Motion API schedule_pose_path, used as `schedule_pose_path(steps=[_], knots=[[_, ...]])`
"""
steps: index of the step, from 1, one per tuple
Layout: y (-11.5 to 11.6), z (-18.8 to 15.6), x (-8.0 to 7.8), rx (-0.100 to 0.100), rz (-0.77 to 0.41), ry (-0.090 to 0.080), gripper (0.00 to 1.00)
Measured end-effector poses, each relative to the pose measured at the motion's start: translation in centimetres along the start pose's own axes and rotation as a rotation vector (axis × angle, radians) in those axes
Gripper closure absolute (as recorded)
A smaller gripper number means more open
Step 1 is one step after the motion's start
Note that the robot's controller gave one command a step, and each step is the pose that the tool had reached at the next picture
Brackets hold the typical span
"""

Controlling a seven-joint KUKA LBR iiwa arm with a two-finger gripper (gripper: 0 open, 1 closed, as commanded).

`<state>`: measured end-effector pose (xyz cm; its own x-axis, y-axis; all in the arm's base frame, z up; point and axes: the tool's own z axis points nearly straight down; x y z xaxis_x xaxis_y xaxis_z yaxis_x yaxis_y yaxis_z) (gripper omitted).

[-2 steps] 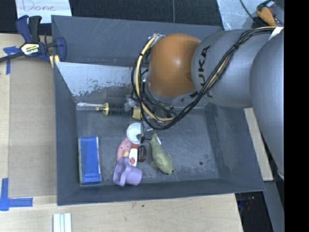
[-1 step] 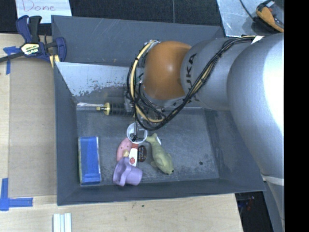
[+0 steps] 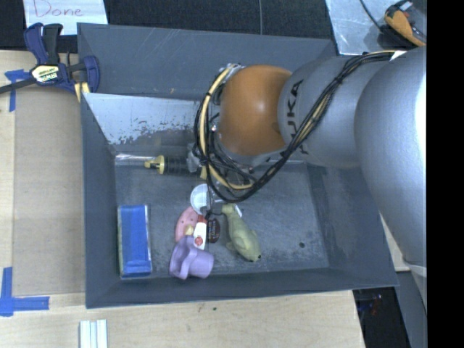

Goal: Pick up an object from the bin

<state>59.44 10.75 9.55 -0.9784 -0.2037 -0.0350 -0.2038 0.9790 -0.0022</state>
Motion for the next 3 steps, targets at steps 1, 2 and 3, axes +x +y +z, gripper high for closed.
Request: schedule_pose_path(steps=[1,2,3], knots=[[0.2,0.5,0.8,0.0,-0.027,-0.008,0.0],[-1.3,-1.1,1.7,-0.001,-0.094,-0.012,1.0],[-1.3,-1.1,1.7,-0.001,-0.093,-0.011,1.0]])
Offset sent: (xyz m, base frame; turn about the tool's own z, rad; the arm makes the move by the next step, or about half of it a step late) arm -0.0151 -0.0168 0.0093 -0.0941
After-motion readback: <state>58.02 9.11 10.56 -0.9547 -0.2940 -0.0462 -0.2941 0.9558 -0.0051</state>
